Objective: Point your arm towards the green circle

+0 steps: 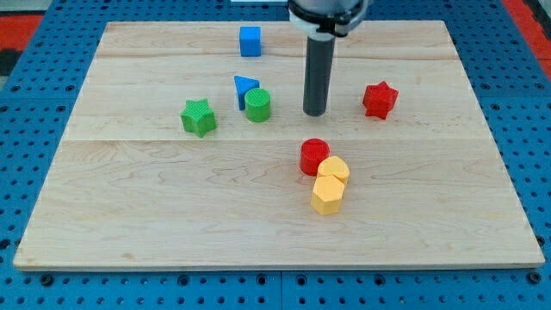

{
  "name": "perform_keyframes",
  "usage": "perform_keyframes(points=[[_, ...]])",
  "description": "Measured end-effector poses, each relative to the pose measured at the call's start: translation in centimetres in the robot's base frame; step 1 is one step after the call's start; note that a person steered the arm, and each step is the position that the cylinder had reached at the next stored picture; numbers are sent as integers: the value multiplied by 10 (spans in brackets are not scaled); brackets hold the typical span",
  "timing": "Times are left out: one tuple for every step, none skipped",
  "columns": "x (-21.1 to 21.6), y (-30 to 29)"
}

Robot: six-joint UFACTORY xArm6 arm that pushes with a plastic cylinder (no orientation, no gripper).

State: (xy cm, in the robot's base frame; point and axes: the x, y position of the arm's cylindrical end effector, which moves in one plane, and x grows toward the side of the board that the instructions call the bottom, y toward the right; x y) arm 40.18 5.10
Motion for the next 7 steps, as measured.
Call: perform_keyframes(points=[[12, -7], [-22, -13], [-36, -13], [-36, -17], [-36, -26], [-33, -36], [-16, -45]])
